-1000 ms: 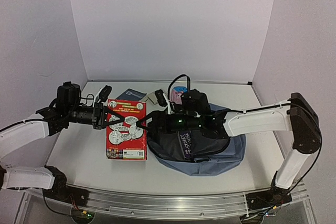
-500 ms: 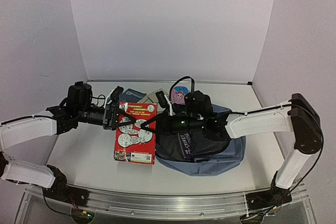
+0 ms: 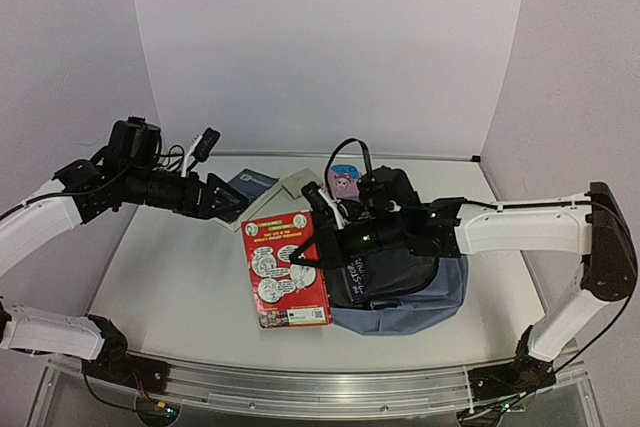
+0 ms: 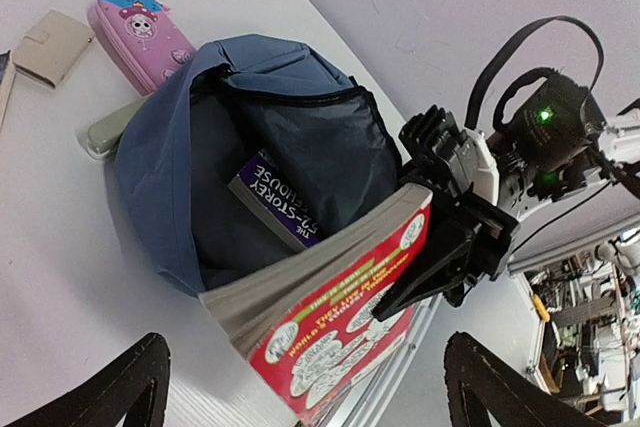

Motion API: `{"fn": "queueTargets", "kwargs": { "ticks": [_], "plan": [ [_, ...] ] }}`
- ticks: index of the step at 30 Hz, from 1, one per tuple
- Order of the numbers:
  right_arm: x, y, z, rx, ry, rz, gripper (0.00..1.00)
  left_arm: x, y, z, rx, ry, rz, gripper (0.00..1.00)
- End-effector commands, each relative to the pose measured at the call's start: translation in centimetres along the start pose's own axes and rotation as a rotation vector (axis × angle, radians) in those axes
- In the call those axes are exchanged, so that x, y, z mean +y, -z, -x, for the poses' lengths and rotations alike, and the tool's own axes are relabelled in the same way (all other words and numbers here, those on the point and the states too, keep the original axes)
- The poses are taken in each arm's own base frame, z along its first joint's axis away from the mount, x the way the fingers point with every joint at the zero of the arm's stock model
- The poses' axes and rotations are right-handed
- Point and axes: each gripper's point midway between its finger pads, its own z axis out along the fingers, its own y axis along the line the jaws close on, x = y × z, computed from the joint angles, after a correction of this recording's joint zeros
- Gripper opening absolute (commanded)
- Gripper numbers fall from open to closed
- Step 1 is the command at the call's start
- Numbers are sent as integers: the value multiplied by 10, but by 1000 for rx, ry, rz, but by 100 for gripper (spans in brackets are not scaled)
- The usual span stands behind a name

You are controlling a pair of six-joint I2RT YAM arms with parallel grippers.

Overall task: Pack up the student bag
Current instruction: Pick up the book from the center of the board.

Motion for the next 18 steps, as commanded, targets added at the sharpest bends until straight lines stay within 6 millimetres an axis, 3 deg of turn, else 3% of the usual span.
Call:
{"fn": "queueTargets", "kwargs": {
  "ticks": [1, 8, 18],
  "plan": [
    [50, 32, 6, 56, 117, 136, 0, -9, -9, -19, 135, -61, -87, 95],
    [87, 51, -11, 163, 80, 310, 0, -43, -23, -22, 193, -92, -286, 96],
    [94, 51, -21, 234, 62, 342, 0, -80, -40, -33, 273, -74, -478, 98]
  ]
}}
